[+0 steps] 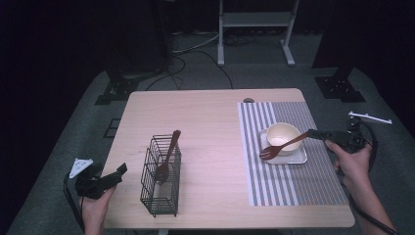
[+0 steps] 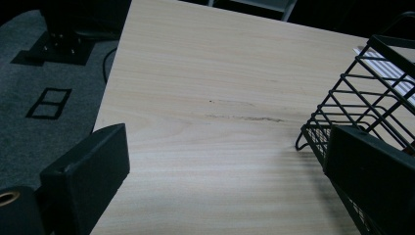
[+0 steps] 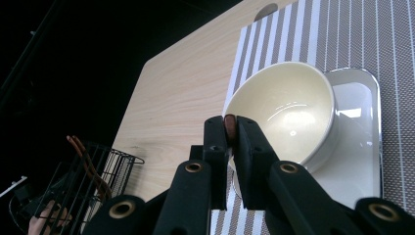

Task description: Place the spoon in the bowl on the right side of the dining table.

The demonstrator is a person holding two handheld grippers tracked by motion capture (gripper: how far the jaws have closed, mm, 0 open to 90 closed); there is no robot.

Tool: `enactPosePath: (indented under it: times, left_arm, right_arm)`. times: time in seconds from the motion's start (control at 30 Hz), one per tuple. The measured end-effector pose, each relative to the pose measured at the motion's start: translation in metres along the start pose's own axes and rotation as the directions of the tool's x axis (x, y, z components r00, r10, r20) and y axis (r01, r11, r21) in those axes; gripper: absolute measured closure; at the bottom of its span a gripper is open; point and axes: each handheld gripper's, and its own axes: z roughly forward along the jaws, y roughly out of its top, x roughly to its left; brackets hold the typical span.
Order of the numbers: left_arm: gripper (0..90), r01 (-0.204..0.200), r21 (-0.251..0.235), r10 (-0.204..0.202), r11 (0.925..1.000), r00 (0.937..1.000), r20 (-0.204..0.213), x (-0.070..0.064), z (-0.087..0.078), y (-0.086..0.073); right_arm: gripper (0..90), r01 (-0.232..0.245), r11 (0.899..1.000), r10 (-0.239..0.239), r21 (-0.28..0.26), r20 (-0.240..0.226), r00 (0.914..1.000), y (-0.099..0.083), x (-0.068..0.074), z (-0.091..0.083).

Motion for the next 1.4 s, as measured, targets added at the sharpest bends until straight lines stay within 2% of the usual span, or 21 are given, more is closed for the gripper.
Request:
enactPosePath:
  times: [0.33, 0.87, 1.4]
  left_arm:
    - [2.4, 0.001, 0.000, -0.001, 1.0000, 1.0000, 0.000, 0.000, 0.000, 0.000]
    - [2.5, -0.004, 0.001, 0.004, 1.0000, 1.0000, 0.002, -0.001, 0.001, 0.000]
    - [2.4, -0.002, -0.001, 0.002, 1.0000, 1.0000, 0.000, -0.001, 0.000, 0.000]
  right_arm:
    - [83.1, -0.006, 0.999, 0.007, -0.037, 0.021, 0.9998, 0.006, -0.002, -0.011]
    - [83.1, -0.040, 0.995, 0.042, -0.087, 0.027, 0.9987, 0.011, -0.009, -0.024]
    - [83.2, -0.070, 0.987, 0.078, -0.142, 0.051, 0.9956, 0.012, -0.026, -0.035]
